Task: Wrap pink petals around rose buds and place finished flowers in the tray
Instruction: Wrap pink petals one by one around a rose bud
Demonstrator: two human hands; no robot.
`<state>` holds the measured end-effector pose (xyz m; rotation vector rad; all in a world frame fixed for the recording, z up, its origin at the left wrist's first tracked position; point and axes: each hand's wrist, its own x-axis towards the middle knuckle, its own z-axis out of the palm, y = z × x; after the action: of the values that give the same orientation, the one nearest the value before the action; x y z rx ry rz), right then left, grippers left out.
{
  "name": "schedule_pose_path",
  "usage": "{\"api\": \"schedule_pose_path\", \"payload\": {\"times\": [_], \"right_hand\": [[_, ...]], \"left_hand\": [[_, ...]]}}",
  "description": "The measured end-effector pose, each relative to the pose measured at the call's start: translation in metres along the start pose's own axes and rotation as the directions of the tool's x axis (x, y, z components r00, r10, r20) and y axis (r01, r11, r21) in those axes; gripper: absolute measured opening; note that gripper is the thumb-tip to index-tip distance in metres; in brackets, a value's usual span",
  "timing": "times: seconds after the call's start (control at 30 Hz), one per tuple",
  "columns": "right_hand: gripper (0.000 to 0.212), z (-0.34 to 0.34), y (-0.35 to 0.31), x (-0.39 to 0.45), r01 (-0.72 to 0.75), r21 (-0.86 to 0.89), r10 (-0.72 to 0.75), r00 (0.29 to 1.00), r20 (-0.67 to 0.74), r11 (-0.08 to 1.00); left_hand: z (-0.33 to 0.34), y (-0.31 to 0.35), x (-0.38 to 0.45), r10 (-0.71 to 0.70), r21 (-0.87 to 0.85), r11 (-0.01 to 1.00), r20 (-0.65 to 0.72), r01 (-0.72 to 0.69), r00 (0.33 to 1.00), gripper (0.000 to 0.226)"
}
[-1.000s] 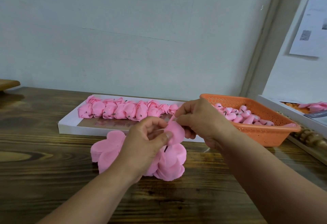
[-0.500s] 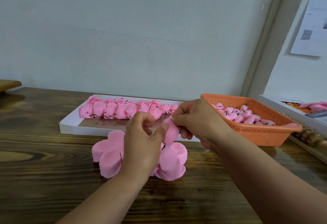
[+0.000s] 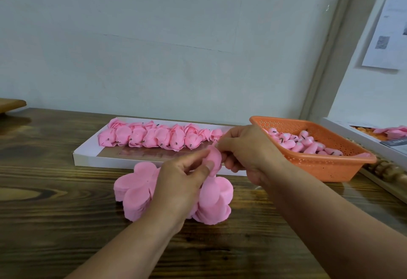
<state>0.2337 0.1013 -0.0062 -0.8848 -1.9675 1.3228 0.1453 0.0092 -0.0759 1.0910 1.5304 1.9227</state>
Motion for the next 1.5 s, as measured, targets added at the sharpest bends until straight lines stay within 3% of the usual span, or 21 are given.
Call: {"api": "schedule_pose_path", "payload": {"times": [0.2,0.33,0.43,0.57,0.73,0.9,1.1,1.23,1.37,1.43,1.5], "right_hand": [[0.022,0.001,-0.001,0.0,-0.066,0.046,0.064,0.997,0.045,0.997],[0.022,-0.009,-0.006,-0.002,-0.068,0.082,0.052,0.982,0.179,0.994],[0.018,-0.015,-0.01,-0.004,-0.052,0.058,0.037,0.969,0.243,0.997],[0.021,-0.014,-0.012,-0.004,0.03,-0.036,-0.023,0.982,0.189,0.999],[0.034,-0.011,-0.009,-0.001,0.143,-0.146,-0.132,0.988,0.083,0.979],[0.032,-0.008,-0.005,-0.001,0.204,-0.246,-0.203,0.979,0.033,0.947],[0.027,-0.003,-0.004,-0.004,0.26,-0.201,-0.265,0.964,0.002,0.944],[0.024,0.004,-0.002,-0.006,0.305,-0.286,-0.334,0.941,-0.055,0.908],[0.007,-0.001,-0.001,-0.013,0.355,-0.192,-0.358,0.933,0.021,0.915],[0.012,-0.007,0.008,-0.023,0.476,-0.236,-0.493,0.87,-0.016,0.848],[0.02,-0.011,0.024,-0.035,0.65,-0.36,-0.699,0.715,-0.011,0.67]], "left_hand": [[-0.002,-0.002,0.002,-0.13,-0.123,0.983,0.039,0.134,0.991,0.025],[-0.006,0.0,0.005,-0.2,-0.302,0.925,0.129,0.23,0.971,0.027],[-0.009,0.002,0.005,-0.2,-0.331,0.912,0.162,0.244,0.966,0.035],[-0.01,0.006,0.004,-0.232,-0.316,0.907,0.182,0.28,0.956,0.055],[-0.01,0.013,0.003,-0.298,-0.423,0.826,0.233,0.373,0.926,0.051],[-0.009,0.018,0.002,-0.35,-0.462,0.771,0.268,0.439,0.898,0.056],[-0.009,0.022,0.001,-0.349,-0.468,0.765,0.276,0.442,0.896,0.056],[-0.008,0.023,0.001,-0.359,-0.448,0.76,0.316,0.472,0.878,0.044],[-0.008,0.027,0.004,-0.403,-0.481,0.739,0.247,0.473,0.881,0.036],[-0.011,0.03,0.005,-0.416,-0.516,0.713,0.232,0.474,0.879,0.024],[-0.012,0.033,0.005,-0.431,-0.531,0.688,0.249,0.494,0.868,0.011]]}}
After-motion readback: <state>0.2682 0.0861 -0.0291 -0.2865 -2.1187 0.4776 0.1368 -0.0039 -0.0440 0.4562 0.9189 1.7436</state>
